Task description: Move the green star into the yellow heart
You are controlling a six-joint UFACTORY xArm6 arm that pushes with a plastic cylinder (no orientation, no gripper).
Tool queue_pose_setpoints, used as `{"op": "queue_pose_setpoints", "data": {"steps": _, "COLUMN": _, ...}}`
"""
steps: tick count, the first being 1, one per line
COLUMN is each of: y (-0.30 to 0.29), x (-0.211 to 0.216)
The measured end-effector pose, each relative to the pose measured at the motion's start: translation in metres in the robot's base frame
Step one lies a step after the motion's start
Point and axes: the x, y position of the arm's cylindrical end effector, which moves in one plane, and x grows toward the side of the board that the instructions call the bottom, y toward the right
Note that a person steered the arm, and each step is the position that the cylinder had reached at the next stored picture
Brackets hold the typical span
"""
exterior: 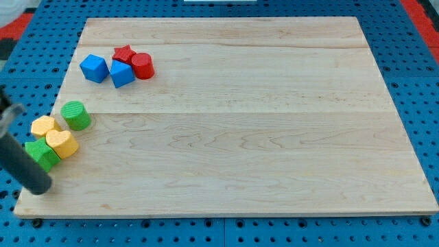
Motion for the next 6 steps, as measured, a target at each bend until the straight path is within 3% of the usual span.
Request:
{"op": "queue_pose_setpoints", "data": {"steps": 3, "y": 0.003, "x": -0.003}}
{"op": "queue_pose_setpoints", "data": {"steps": 4, "y": 0.003, "x": 0.014}}
{"op": "queue_pose_setpoints", "data": {"steps": 5, "y": -0.027, "x": 0.038}}
{"op": "queue_pose_setpoints", "data": {"steps": 6, "y": -0.055, "x": 0.027}}
